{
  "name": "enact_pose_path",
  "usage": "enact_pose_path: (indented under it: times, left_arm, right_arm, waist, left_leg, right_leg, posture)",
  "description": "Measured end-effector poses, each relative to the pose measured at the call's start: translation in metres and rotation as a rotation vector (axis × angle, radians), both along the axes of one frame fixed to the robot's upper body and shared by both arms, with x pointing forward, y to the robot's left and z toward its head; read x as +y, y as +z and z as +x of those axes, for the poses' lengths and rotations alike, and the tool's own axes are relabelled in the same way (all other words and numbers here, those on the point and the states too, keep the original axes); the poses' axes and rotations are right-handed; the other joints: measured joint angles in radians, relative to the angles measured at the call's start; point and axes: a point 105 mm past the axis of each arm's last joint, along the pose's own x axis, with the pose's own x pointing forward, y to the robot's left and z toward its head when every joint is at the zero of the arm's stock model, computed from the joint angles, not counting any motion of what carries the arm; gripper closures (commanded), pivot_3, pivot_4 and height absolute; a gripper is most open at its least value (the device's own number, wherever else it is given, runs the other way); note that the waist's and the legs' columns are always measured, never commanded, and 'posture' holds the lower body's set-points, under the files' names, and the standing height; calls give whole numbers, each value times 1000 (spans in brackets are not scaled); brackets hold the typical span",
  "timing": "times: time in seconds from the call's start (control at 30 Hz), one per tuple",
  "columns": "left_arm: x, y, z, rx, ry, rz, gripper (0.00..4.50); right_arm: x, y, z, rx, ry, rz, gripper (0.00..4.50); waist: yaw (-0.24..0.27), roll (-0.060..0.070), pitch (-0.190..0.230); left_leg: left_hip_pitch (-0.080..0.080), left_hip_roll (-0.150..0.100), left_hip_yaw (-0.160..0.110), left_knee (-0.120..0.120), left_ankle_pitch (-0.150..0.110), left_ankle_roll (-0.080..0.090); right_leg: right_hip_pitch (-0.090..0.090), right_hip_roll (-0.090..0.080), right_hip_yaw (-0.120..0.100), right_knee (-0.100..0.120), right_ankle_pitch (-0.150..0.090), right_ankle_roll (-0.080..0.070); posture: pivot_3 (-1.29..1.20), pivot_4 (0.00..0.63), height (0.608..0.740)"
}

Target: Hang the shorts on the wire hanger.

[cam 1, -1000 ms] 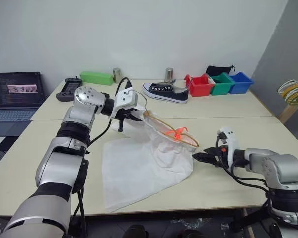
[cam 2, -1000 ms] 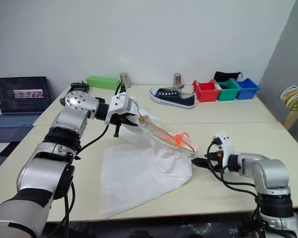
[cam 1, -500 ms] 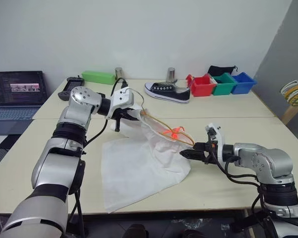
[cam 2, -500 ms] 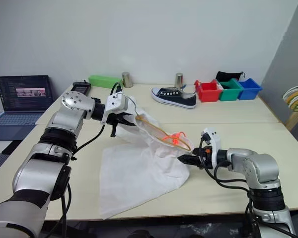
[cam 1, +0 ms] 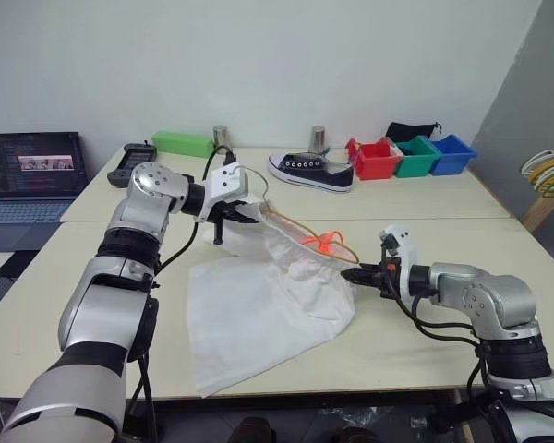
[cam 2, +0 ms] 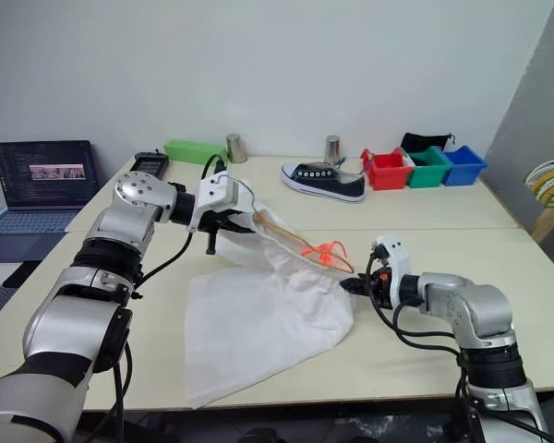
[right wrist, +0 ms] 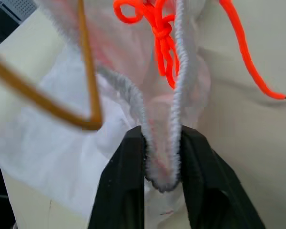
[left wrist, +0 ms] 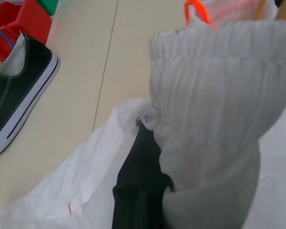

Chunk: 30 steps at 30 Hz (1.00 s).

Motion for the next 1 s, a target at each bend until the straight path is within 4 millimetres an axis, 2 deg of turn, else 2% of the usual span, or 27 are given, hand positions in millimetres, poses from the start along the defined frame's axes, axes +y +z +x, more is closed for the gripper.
enact_pose_path:
  times: [0.03, 0.23, 0.53, 0.7, 0.83, 0.93, 1.0]
  left_arm:
    - [1, 1, 2, -7, 16, -1, 4500]
    - [2, 5, 8, -49, 35, 11, 4500]
    - [6, -10, 3, -79, -32, 157, 4500]
    - [15, -21, 3, -87, -36, 234, 4500]
    - [17, -22, 5, -105, -37, 262, 4500]
    - [12, -18, 6, -126, -52, 262, 4500]
    - [4, -16, 7, -137, -68, 251, 4500]
  right_arm:
    - [1, 0, -3, -4, 16, -12, 4471]
    - [1, 5, -7, -38, 39, -29, 4471]
    - [-6, 16, -13, -83, 57, -95, 4471]
    - [-7, 23, -23, -98, 104, -124, 4471]
    - [-7, 28, -31, -108, 142, -142, 4471]
    - [-7, 37, -27, -149, 135, -169, 4471]
    - [0, 53, -16, -221, 113, -188, 4471]
  waist:
    - [0, 0, 0]
    - [1, 0, 0]
    - [1, 0, 0]
    - [1, 0, 0]
    - [0, 0, 0]
    - [-2, 0, 0]
    - [-5, 0, 0]
  left_leg:
    - [0, 0, 0, 0, 0, 0]
    - [0, 0, 0, 0, 0, 0]
    - [0, 0, 0, 0, 0, 0]
    - [-1, 0, 0, 0, 0, 0]
    - [-1, 0, 0, 0, 0, 0]
    - [-1, 0, 0, 0, 0, 0]
    - [-1, 0, 0, 0, 0, 0]
  right_leg:
    - [0, 0, 0, 0, 0, 0]
    - [0, 0, 0, 0, 0, 0]
    - [0, 0, 0, 0, 0, 0]
    - [0, 0, 0, -1, 0, 0]
    - [0, 0, 0, -1, 0, 0]
    - [0, 0, 0, -1, 0, 0]
    - [0, 0, 0, -1, 0, 0]
  posture:
    - [219, 0, 740]
    - [212, 0, 740]
    - [197, 0, 740]
    - [184, 0, 740]
    - [166, 0, 740]
    - [154, 0, 740]
    - [149, 0, 740]
